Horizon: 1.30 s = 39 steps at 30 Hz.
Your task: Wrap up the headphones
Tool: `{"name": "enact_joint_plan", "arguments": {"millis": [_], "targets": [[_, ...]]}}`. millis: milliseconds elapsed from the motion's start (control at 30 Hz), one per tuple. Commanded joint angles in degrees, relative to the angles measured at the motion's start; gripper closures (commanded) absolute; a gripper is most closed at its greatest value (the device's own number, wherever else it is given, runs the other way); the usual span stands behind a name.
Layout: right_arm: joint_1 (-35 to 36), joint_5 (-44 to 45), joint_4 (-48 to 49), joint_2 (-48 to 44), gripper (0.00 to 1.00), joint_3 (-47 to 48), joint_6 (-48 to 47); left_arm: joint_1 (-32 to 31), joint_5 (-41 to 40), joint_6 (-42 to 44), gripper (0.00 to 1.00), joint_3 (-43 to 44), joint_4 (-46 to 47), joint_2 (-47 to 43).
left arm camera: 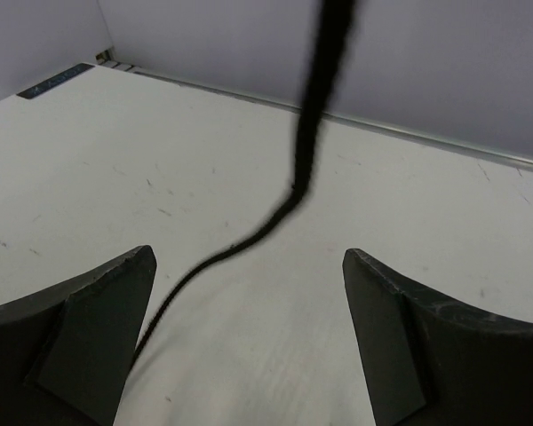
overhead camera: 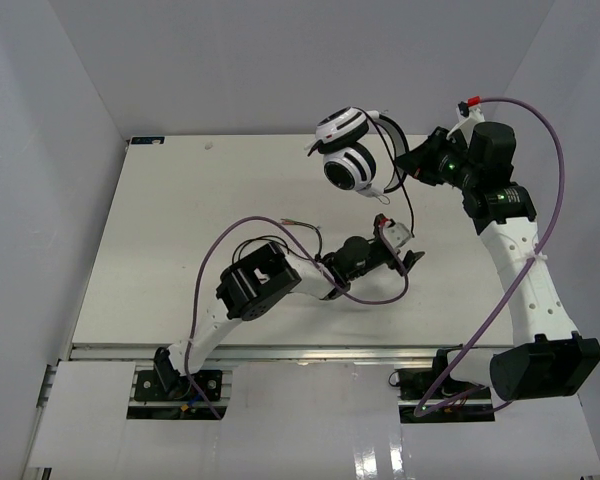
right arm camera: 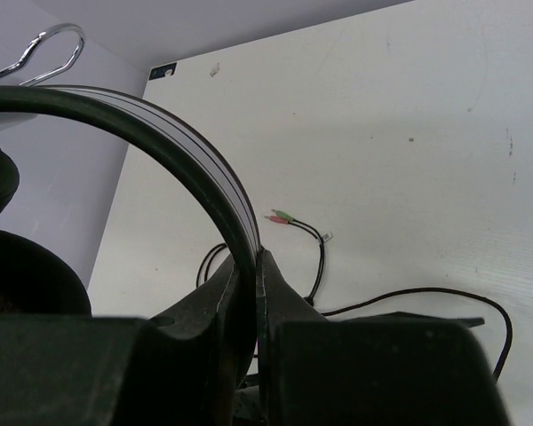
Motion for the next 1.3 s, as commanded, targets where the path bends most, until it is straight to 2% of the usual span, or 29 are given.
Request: {"name": "enact_joint_plan", "arguments": {"millis": [0, 100, 233, 400, 467, 633, 767, 900, 1033, 1267], "targets": [[0.3, -3.5, 5.1, -3.1, 0.92, -0.4, 2.9, 2.1, -0.5, 0.2, 0.04, 8.4, -2.4, 1.1], [0.3, -3.7, 5.1, -3.6, 0.92, -1.1, 2.9, 2.8, 1.7, -0.9, 0.11, 11.7, -2.9, 2.2], [0.3, -3.8, 5.2, -3.6, 0.92, -1.6, 2.9, 2.9, 7.0, -3.1, 0.37, 11.5, -0.7, 2.7], [0.1, -3.3, 5.2, -3.9, 0.92, -1.6, 2.4, 3.0, 10.7, -10.1, 0.87, 1.6, 6.7, -0.7], [-0.2, -3.3, 5.3, -3.9, 0.92, -1.8, 2.2, 3.0, 10.9, -11.7, 1.0, -4.3, 10.7, -3.1], [-0.9, -0.1, 4.5, -4.1, 0.92, -1.5, -0.6, 2.9, 11.8, -12.9, 1.0, -20.7, 19.5, -12.1], [-1.2, 5.8, 4.4, -3.0, 0.92, -1.8, -4.1, 2.1, 16.6, -11.8, 1.0, -29.8, 17.6, -21.5], [-1.3, 8.5, 4.9, -0.9, 0.92, -2.6, -4.7, 0.2, 22.4, -10.0, 1.0, -32.9, 11.9, -28.8], [-1.3, 10.6, 5.5, 0.8, 0.92, -2.5, -5.7, -2.3, 26.3, -6.8, 1.0, -32.0, 3.1, -31.1], [-1.5, 12.6, 5.4, 2.0, 0.92, -2.0, -7.4, -3.0, 27.2, -6.2, 1.0, -32.2, 3.3, -32.9]]}}
